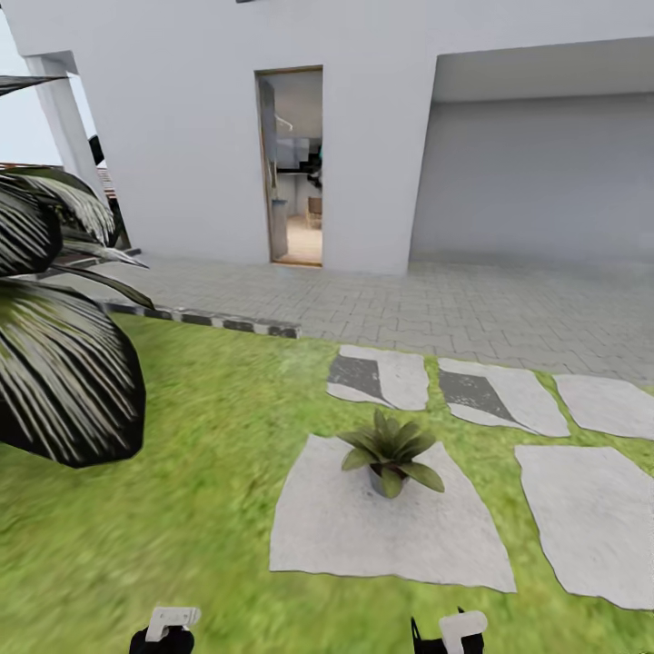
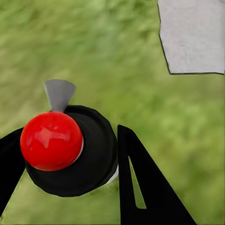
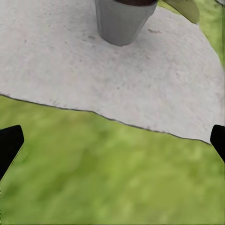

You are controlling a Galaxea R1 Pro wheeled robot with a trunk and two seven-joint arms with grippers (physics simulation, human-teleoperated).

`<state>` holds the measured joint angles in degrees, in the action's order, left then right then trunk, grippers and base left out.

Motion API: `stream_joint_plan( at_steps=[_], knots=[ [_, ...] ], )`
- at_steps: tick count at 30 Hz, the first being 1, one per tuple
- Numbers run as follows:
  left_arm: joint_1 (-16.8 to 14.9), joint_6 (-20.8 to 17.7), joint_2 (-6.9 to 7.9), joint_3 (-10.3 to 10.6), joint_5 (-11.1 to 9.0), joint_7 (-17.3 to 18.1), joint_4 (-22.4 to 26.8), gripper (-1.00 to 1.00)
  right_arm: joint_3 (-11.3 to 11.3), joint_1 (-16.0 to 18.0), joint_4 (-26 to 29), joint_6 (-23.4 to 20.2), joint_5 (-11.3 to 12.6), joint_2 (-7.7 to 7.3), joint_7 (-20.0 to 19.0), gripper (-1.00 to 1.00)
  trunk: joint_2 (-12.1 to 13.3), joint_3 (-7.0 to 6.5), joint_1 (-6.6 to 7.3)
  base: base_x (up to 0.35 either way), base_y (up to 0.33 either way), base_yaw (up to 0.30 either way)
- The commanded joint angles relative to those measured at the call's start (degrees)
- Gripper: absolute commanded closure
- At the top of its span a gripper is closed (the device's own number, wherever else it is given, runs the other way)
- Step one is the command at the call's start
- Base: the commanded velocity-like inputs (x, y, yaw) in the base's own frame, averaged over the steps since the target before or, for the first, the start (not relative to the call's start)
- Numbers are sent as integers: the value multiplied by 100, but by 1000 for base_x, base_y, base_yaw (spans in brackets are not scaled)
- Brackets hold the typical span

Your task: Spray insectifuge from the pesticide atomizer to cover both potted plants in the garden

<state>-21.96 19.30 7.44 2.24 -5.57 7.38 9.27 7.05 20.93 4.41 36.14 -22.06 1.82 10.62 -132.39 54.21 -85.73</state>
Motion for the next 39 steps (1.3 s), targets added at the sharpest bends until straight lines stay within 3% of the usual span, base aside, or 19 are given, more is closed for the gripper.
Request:
stream_joint_plan(
  at_steps=[1, 19, 31, 39],
  knots=[
    [-2, 13, 3, 22, -58, 33, -4, 100, 43, 6, -8, 16, -61, 3, 28, -100, -2, 2, -1, 217, 275, -263],
    [-2, 13, 3, 22, -58, 36, -4, 100, 42, 2, -8, 13, -61, 2, 28, -100, -2, -63, -1, 109, 260, -263],
    [-2, 15, 5, 22, -59, 36, 31, 100, 42, 5, -5, 7, -58, 3, 28, -100, -2, -102, -1, 0, 21, -260],
    [-3, 13, 17, 38, -61, 65, 80, 100, 50, 7, 6, 6, -25, 24, 26, -100, -2, -103, -1, 0, 0, -28]
  ],
)
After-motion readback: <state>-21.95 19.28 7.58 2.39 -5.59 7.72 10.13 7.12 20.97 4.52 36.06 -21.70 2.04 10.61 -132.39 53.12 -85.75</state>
